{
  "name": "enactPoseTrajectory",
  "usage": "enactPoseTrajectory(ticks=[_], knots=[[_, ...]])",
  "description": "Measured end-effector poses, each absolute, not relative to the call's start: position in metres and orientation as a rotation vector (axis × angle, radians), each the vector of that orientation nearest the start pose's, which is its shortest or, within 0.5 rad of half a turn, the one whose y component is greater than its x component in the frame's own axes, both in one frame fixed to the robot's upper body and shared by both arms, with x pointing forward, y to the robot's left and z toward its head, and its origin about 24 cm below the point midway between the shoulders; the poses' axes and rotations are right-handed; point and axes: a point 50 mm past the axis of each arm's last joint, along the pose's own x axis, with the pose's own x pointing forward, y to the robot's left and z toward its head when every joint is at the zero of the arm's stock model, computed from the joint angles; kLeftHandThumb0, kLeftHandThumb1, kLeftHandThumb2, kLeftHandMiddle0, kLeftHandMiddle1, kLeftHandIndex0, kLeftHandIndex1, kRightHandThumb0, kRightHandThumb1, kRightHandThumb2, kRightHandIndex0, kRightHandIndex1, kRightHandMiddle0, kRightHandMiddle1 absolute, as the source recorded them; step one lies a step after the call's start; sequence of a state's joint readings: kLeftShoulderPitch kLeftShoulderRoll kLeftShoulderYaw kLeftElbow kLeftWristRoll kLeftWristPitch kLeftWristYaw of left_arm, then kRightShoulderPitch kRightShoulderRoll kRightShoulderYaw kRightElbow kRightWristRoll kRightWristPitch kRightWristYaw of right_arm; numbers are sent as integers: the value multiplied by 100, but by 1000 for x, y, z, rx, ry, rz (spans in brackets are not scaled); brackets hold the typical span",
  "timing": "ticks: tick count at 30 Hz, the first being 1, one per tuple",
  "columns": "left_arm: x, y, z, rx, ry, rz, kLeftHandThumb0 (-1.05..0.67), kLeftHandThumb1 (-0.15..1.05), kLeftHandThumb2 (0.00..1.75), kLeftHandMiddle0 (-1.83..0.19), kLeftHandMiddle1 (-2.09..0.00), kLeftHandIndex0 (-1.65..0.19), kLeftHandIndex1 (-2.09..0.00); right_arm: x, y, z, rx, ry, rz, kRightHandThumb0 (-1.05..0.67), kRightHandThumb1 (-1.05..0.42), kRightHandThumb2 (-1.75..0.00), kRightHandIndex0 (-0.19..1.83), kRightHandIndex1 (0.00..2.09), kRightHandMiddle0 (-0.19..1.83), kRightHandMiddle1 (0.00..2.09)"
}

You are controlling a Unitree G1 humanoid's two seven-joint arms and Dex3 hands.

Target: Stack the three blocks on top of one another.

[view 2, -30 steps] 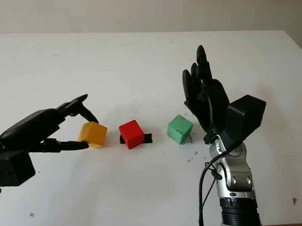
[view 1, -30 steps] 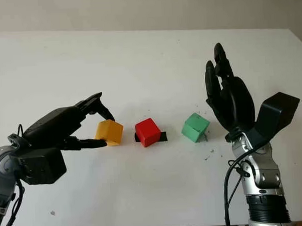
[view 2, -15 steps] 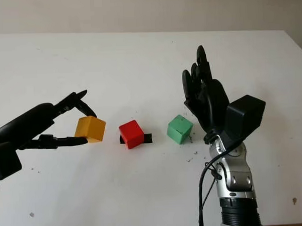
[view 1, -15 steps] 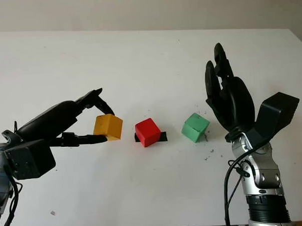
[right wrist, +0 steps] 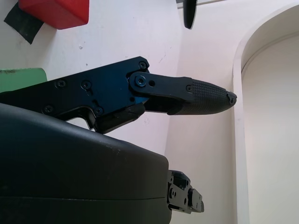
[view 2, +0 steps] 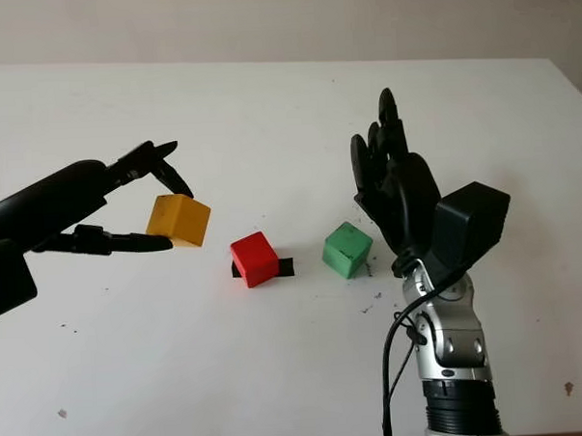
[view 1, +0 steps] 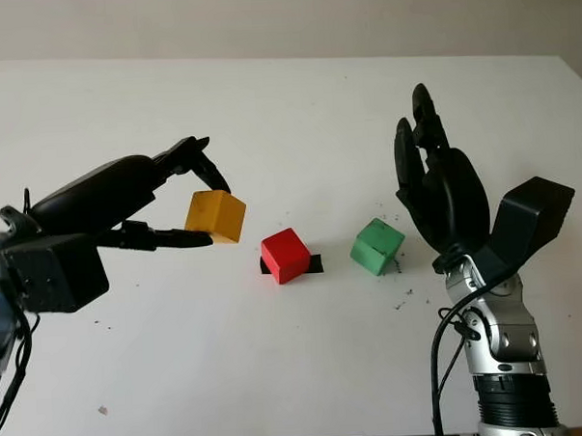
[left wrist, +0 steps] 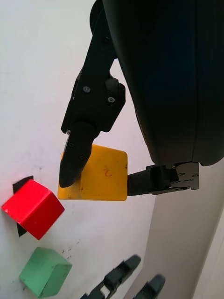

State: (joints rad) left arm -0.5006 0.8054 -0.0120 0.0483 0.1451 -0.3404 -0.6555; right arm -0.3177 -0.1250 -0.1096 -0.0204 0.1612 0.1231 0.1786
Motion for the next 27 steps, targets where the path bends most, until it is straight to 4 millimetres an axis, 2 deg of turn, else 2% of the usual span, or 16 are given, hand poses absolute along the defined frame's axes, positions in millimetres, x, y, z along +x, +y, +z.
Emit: enactPoseTrajectory(ticks=[6,11,14,22,27], knots=[[314,194,240,1289,-497,-690,-36,102,6,-13,-7,-31,-137,307,-164,126,34,-221,168,-74,-105,-52,-19,0,-19,1],[323,180,238,1357,-531,-746,-38,102,5,-16,-7,-33,-146,307,-162,126,31,-221,175,-72,-105,-53,-19,0,-19,0],[327,169,236,1391,-564,-788,-37,103,6,-17,-6,-35,-138,307,-161,126,30,-220,176,-73,-105,-53,-19,0,-19,0],[332,148,237,1499,-614,-895,-38,101,5,-13,-4,-38,-139,307,-161,126,30,-221,173,-72,-105,-54,-19,0,-19,0],[332,141,236,1522,-636,-924,-40,102,6,-14,-5,-38,-135,307,-160,126,36,-222,167,-73,-105,-52,-19,0,-19,1]])
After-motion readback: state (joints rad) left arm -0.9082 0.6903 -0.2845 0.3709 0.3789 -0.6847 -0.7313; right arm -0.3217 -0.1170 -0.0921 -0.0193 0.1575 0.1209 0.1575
